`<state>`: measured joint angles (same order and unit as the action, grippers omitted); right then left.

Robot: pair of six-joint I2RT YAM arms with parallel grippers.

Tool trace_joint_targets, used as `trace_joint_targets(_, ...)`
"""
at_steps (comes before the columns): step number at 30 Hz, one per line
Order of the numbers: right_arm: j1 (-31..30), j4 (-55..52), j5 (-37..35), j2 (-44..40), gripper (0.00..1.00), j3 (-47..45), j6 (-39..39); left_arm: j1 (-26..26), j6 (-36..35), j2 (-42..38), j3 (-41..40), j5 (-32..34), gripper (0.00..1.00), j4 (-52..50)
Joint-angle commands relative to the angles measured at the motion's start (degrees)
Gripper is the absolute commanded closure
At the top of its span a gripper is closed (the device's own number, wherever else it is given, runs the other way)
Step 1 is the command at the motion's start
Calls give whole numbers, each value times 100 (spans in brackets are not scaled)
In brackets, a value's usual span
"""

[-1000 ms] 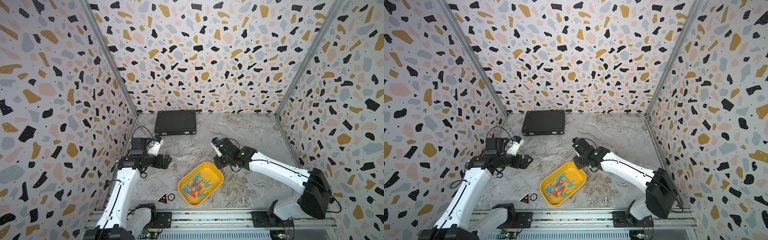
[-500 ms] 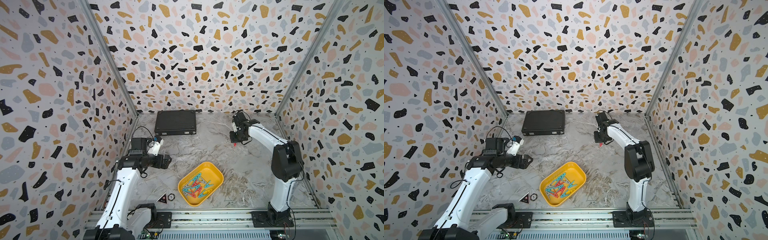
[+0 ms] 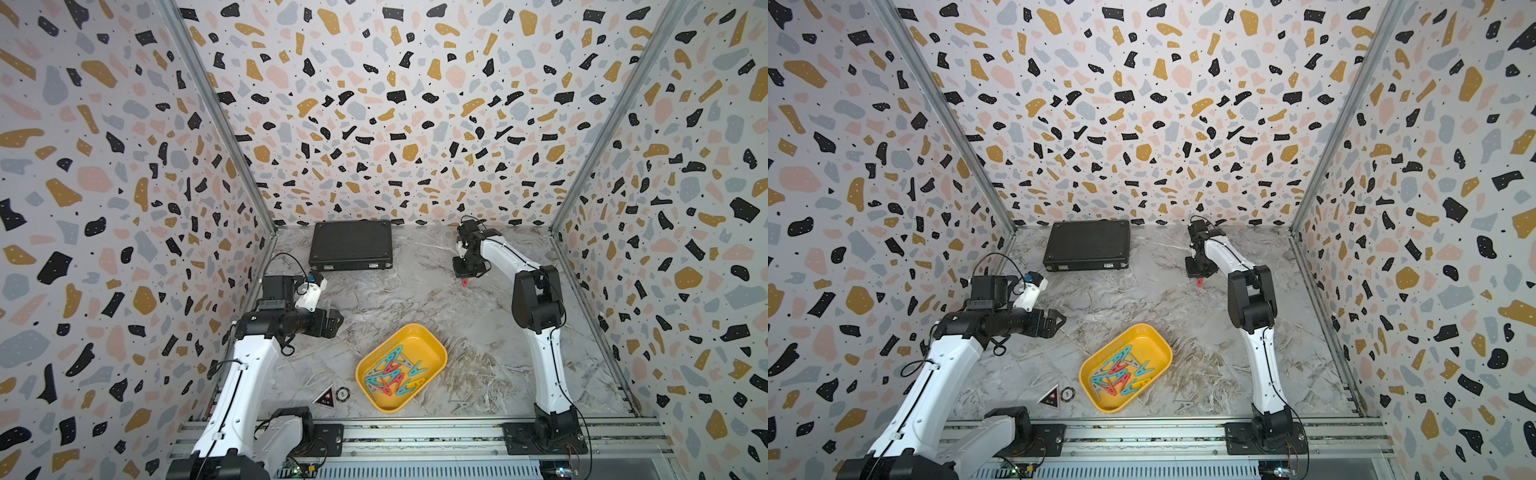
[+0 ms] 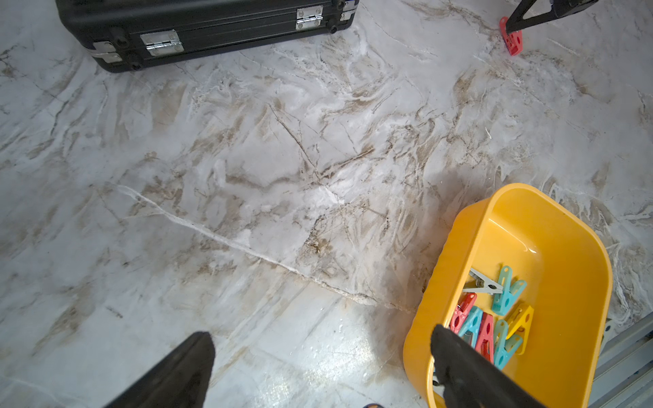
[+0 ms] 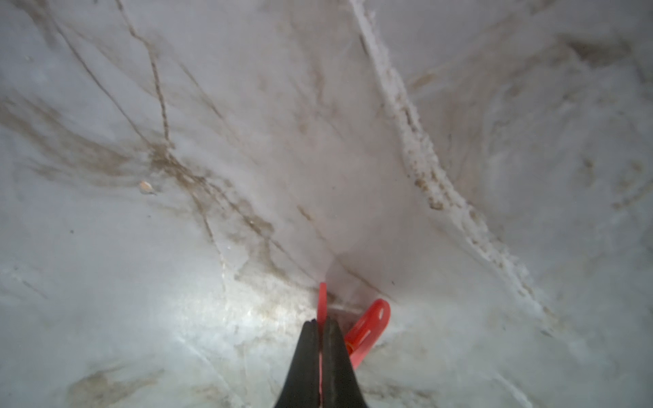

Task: Take the clothespins out of the storage box
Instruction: Place the clothespin at the center of the board.

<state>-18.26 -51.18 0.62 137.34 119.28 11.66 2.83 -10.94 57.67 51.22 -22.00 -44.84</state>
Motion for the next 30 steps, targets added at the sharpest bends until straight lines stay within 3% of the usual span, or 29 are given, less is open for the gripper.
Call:
trace_joint_targets(1, 16, -495, -2, 214, 96, 463, -93, -19, -60, -1, -68, -94, 0, 50)
trace_joint_targets(6, 16, -565, 132, 128, 71, 631, -9, -19, -74, -19, -68, -93, 0, 49)
trace_joint_targets(14, 16, -581, 313, -550, 53, 680, -100, -19, -66, -19, -68, -124, 0, 28)
trace_joint_targets(23, 7, -772, 393, -1596, 49, 353, -33, -19, -75, -32, -68, -120, 0, 27)
trace_joint_targets(30, -252, -117, 566, -3730, 52, -2330, 253, -19, -71, -51, -66, -81, 0, 52)
